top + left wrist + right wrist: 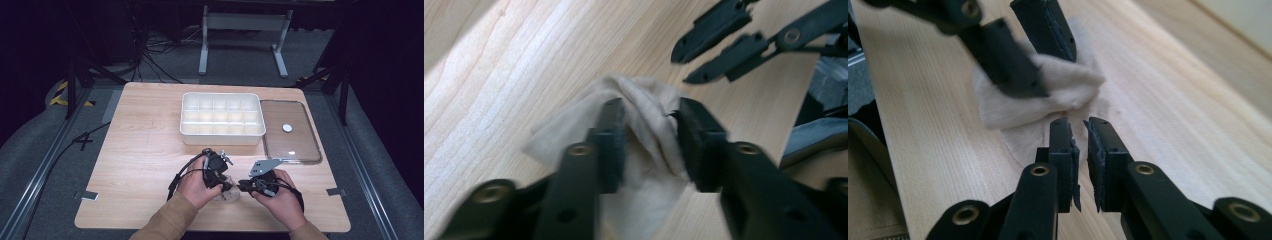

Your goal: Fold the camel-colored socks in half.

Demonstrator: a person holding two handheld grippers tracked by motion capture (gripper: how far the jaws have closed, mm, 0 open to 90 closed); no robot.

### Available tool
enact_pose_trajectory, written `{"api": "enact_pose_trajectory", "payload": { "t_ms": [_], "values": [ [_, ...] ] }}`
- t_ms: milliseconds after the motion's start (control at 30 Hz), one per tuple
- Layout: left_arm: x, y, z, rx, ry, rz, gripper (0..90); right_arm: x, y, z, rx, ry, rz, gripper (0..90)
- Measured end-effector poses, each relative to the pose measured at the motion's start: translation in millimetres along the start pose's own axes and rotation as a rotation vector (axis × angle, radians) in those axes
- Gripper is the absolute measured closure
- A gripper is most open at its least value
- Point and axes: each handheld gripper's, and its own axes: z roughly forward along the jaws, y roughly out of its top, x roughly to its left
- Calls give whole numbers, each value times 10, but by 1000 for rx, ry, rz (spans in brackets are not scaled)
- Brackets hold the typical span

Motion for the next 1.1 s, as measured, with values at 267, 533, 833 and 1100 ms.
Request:
{"api": "enact_pose_trajectory", "payload": {
  "t_ms": [267, 533, 833, 1100],
  "values": [
    [48, -67, -293, -101, -16, 8, 531, 26, 72, -163, -50, -8, -5, 802],
    [183, -226, -458, -121, 28, -42, 555, 189, 219, -30, -81, 35, -60, 802],
    [234, -366, -469, -90, 58, -86, 575, 371, 367, 289, -80, 99, -127, 808],
    [194, -316, -360, -53, 67, -60, 658, 315, 315, 336, -32, 87, -118, 815]
  ]
}}
